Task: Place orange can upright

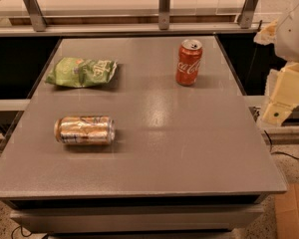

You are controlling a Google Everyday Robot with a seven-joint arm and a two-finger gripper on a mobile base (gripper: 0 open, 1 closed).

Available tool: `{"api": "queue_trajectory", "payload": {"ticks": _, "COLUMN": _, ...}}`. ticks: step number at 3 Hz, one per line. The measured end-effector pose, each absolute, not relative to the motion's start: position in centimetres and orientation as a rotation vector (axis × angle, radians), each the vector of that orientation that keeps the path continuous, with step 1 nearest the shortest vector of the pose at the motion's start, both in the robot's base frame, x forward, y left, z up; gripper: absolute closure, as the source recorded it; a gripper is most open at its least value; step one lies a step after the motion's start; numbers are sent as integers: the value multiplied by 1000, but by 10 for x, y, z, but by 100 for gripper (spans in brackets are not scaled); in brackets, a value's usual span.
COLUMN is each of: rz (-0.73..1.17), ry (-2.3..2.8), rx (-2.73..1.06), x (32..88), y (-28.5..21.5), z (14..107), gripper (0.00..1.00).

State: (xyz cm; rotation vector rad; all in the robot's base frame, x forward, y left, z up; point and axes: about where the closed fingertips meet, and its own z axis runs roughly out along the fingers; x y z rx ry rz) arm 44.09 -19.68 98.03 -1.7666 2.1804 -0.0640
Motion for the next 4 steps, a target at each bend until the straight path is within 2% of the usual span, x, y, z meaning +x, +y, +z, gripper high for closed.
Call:
{"api": "queue_trajectory", "payload": {"ticks": 2, "rz": 11, "ry": 2031, "rx": -1932, "x": 432, "y": -137, "z": 984, "gripper": 0}}
{"api": "queue_trajectory", "payload": {"ticks": 4, "rz": 75, "ry": 1858, "rx": -2109, "x": 388, "y": -69, "z": 982, "gripper": 0}}
